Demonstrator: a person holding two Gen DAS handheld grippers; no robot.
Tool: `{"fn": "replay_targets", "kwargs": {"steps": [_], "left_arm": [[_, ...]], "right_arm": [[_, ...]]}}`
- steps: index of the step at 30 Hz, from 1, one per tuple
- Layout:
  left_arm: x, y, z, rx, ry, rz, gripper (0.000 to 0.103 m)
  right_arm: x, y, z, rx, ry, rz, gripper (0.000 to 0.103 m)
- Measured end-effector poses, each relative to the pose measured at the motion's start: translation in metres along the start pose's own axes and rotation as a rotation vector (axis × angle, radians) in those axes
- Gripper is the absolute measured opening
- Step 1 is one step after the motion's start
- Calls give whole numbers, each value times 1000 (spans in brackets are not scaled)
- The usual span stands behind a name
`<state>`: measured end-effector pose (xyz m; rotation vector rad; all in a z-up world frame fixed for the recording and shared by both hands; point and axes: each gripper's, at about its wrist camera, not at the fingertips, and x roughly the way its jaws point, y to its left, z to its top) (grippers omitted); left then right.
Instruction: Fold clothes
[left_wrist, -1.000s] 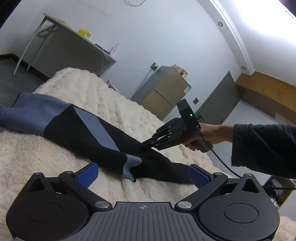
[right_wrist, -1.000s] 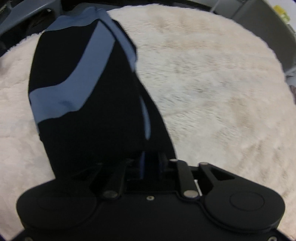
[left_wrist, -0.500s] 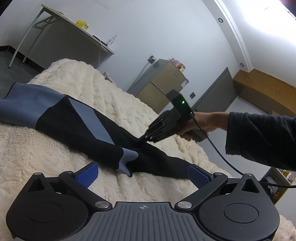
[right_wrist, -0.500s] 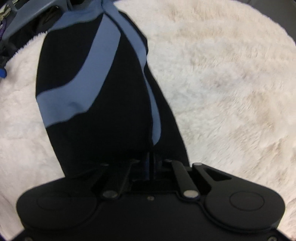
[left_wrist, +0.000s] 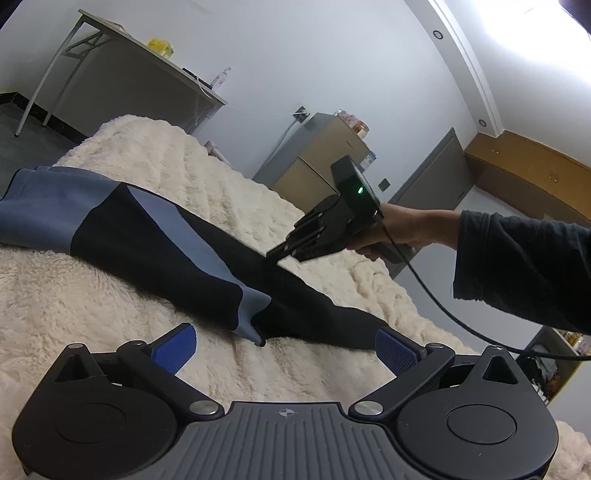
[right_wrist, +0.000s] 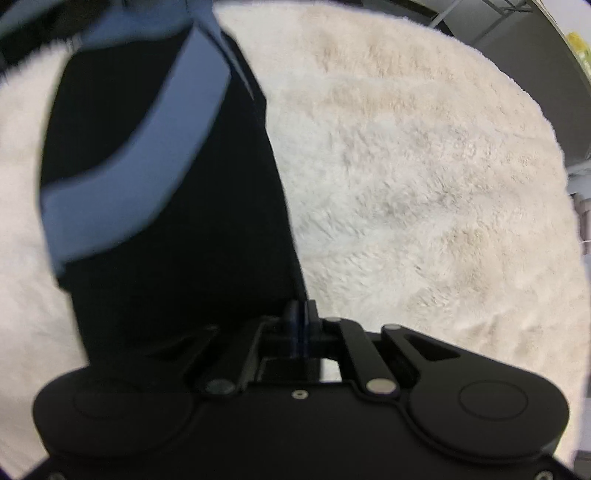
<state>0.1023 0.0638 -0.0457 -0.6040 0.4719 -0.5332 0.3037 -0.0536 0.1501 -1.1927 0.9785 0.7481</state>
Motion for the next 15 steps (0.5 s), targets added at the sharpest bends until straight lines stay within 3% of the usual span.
{"fn": "replay_targets", "kwargs": {"steps": [2, 3, 6, 10, 12, 13, 15], "left_arm": [[0, 0, 0, -3, 0, 4, 102], [0, 0, 0, -4, 0, 5, 102], [-1, 1, 1, -7, -1, 5, 102], [1, 1, 1, -5, 8, 5, 102], [2, 0, 0, 2, 13, 7, 102], [2, -1, 0, 8, 16, 9, 102], [2, 0, 0, 8, 17, 14, 102]], "right_arm": [[-2, 6, -1, -33, -18, -126, 16], [-8, 3, -2, 9, -43, -131, 20], [-25, -6, -9, 152, -103, -75, 50], [-19, -7, -28, 209, -16, -7, 47], [-15, -11, -42, 312, 14, 38, 47], [-11, -9, -54, 355, 50, 32, 48], [-4, 3, -79, 343, 136, -83, 48]]}}
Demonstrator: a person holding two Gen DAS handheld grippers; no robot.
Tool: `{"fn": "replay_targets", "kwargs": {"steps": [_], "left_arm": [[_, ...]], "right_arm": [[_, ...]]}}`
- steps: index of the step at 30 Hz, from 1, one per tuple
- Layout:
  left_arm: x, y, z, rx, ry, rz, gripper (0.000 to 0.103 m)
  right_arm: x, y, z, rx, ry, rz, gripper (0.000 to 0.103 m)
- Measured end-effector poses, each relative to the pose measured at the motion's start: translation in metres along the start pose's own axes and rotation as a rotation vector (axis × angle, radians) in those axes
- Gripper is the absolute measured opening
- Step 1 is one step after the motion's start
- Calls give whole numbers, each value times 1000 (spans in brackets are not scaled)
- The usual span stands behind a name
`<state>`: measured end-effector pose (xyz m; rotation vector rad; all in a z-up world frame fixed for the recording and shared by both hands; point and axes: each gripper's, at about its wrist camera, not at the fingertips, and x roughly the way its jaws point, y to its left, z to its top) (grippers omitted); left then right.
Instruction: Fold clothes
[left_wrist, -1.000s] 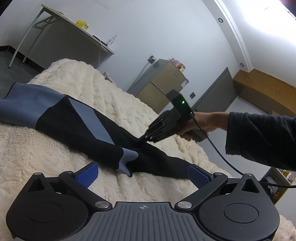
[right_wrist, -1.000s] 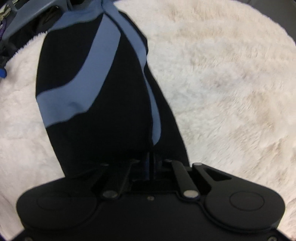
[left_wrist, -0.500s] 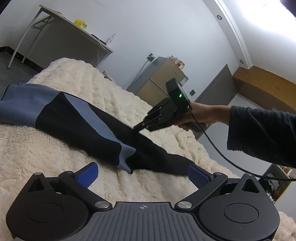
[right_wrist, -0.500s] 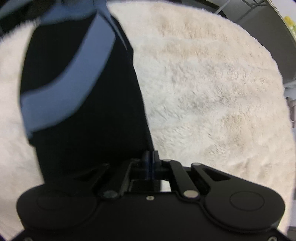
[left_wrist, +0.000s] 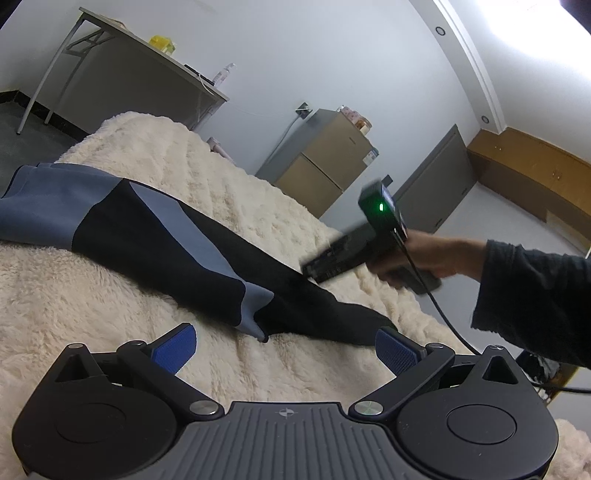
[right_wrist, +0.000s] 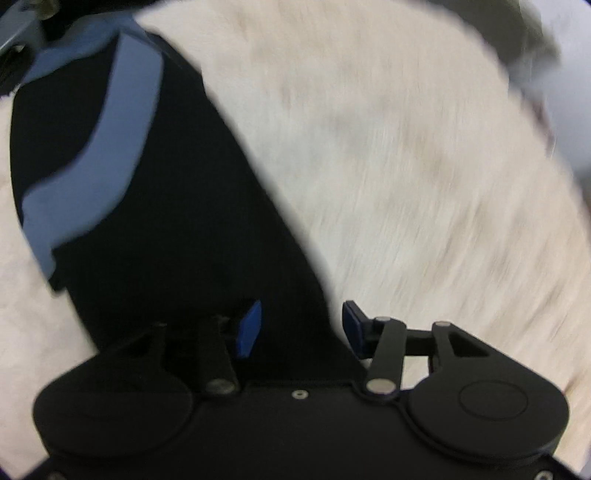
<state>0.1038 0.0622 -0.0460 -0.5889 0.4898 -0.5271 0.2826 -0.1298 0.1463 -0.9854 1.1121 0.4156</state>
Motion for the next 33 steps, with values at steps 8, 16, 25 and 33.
{"fn": "replay_targets", "kwargs": {"steps": [8, 16, 25, 33], "left_arm": [[-2, 0, -1, -1, -4, 12, 102], [-8, 0, -2, -4, -11, 50, 102], [-6, 2, -6, 0, 6, 147, 102], [6, 5, -7, 18, 42, 194, 102]], "right_arm": [[-20, -7, -88, 155, -46, -349, 77], [-40, -26, -264, 1215, -357, -50, 98], [8, -32, -358, 1752, -663, 126, 98], [98, -73, -352, 2096, -673, 77, 103]]}}
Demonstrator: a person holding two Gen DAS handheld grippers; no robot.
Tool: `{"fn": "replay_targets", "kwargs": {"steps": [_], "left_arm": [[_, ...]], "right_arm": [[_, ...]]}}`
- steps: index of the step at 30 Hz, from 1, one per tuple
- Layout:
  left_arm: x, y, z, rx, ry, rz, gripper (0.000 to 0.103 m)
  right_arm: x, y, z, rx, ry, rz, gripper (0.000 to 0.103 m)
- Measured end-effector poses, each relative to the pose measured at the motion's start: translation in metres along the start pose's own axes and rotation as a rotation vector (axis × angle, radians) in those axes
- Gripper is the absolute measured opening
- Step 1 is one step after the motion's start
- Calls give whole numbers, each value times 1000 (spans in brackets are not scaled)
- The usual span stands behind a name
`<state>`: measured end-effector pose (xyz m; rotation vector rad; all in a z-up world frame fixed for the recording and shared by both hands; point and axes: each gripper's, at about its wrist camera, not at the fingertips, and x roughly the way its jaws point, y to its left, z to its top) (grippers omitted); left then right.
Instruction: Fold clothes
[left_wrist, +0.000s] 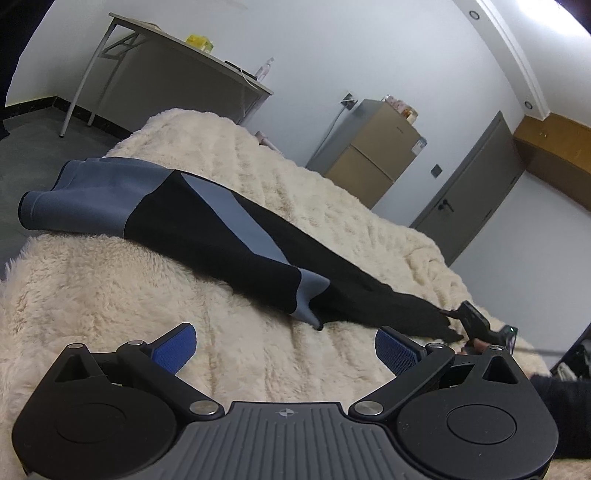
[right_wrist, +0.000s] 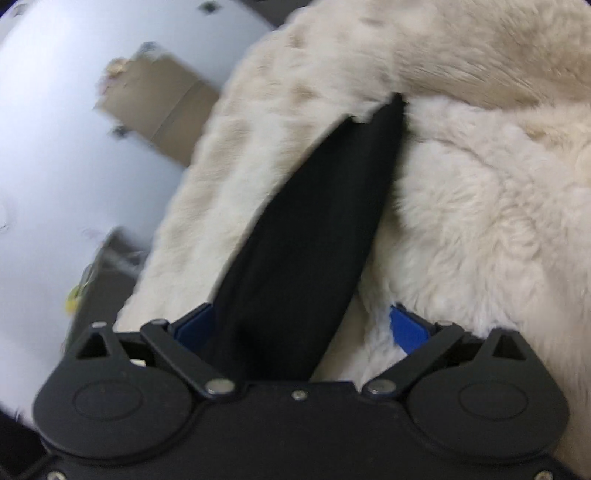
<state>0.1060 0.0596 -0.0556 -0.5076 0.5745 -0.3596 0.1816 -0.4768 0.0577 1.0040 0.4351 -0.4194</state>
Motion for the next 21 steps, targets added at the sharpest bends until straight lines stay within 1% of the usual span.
{"fn": "replay_targets", "kwargs": {"steps": [2, 3, 4, 5, 6, 7, 8, 9, 10, 14, 15, 16, 18, 19, 21], "left_arm": [[2, 0, -1, 5, 8, 4, 102], [3, 0, -1, 6, 11, 4, 102], [3, 0, -1, 6, 13, 4, 102], [3, 0, -2, 7, 13, 4, 102], [4, 0, -2, 9, 10, 4, 102], [4, 0, -2, 11, 5, 3, 102], [3, 0, -1, 14, -1, 3, 102], [2, 0, -1, 16, -9, 2, 102], [1, -1, -1, 17, -19, -1, 102], [-5, -3, 0, 19, -50, -27, 102], [-5, -3, 0, 22, -51, -32, 102], [-5, -3, 0, 23, -50, -34, 102], [-6, -7, 1, 37, -50, -41, 102], [-6, -8, 1, 42, -51, -44, 102], [-8, -11, 1, 60, -51, -52, 102]], "right_arm": [[8, -2, 8, 42, -67, 31, 103], [11, -5, 11, 67, -88, 50, 101], [16, -10, 16, 98, -78, 57, 83], [23, -15, 23, 141, -49, 58, 65], [28, -17, 29, 162, -20, 52, 14], [31, -17, 35, 147, 20, 40, 7], [31, -15, 40, 122, 49, 37, 7], [25, -9, 47, 66, 47, 52, 7], [18, -2, 54, 8, 37, 73, 7], [-14, 25, 75, -129, -27, 116, 7], [-27, 33, 82, -160, -61, 134, 6], [-48, 42, 92, -180, -114, 159, 6], [-86, 55, 112, -192, -212, 198, 6], [-99, 60, 119, -223, -245, 194, 6], [-128, 73, 133, -327, -312, 161, 7]]}}
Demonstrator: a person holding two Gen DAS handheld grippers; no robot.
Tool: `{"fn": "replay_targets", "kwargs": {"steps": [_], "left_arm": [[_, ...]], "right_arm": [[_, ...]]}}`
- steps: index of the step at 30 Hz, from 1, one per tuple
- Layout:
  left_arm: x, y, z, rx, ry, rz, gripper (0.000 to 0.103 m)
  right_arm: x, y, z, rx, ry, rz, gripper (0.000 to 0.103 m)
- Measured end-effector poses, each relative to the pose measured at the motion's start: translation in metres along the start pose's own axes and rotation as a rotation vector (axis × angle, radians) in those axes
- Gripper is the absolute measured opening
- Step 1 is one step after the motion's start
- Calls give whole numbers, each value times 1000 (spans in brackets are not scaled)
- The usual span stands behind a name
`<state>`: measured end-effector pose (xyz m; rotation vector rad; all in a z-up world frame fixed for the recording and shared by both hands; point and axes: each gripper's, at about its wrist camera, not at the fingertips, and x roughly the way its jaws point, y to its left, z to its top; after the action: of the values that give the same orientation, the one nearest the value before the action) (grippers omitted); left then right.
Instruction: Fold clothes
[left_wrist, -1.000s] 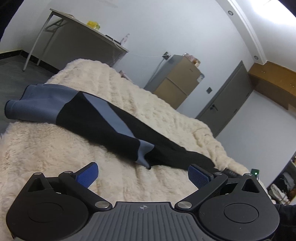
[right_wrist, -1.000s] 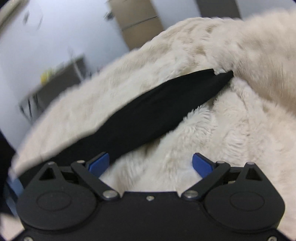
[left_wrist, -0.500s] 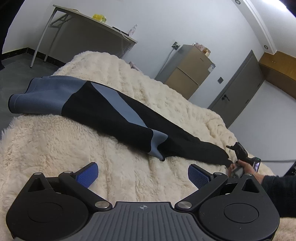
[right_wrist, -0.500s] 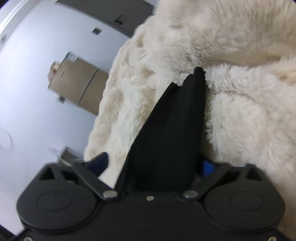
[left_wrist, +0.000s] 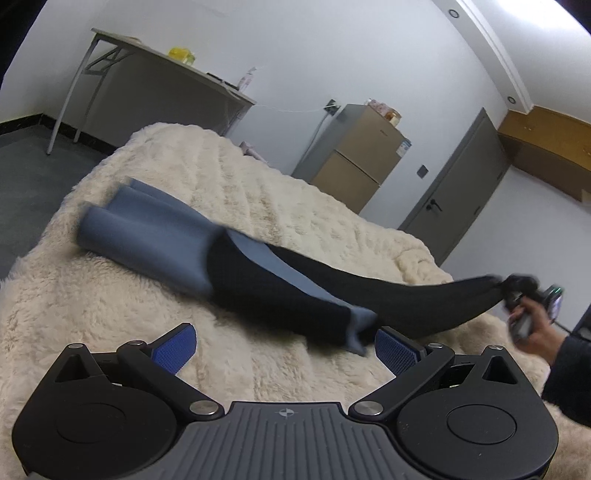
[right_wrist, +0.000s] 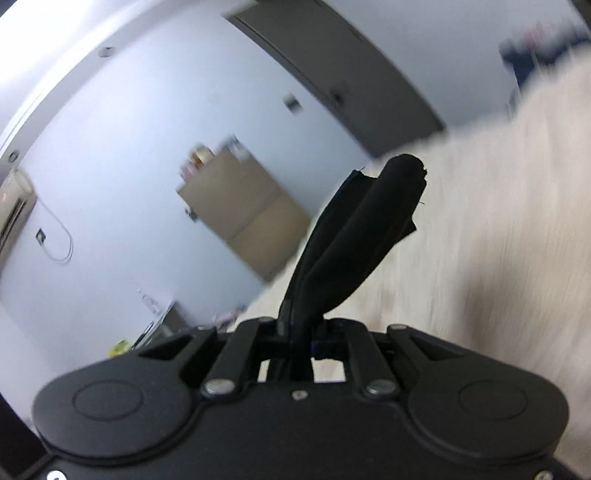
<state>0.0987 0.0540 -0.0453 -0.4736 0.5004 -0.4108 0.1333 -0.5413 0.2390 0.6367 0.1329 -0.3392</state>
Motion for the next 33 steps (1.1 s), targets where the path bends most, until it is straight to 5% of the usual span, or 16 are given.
{"fn": "replay_targets", "kwargs": {"steps": [7, 10, 16, 23, 29, 33], "left_arm": [[-7, -8, -1, 31, -18, -8, 102], [-12, -8, -1, 25, -39, 3, 102], [-16, 3, 3, -41, -85, 55, 102], [-47, 30, 11, -198, -256, 132, 102], [-78, 65, 7, -433, -384, 97, 102], [-82, 71, 7, -473, -379, 68, 102]], "right_arm": [[7, -7, -4, -280, 129, -296, 7], [2, 28, -15, -369, 81, -247, 7], [-16, 188, -55, -750, -15, -36, 8], [-16, 341, -227, -1203, 127, 260, 8], [-24, 390, -413, -1480, 243, 419, 8], [-35, 391, -488, -1621, 268, 409, 8]]}}
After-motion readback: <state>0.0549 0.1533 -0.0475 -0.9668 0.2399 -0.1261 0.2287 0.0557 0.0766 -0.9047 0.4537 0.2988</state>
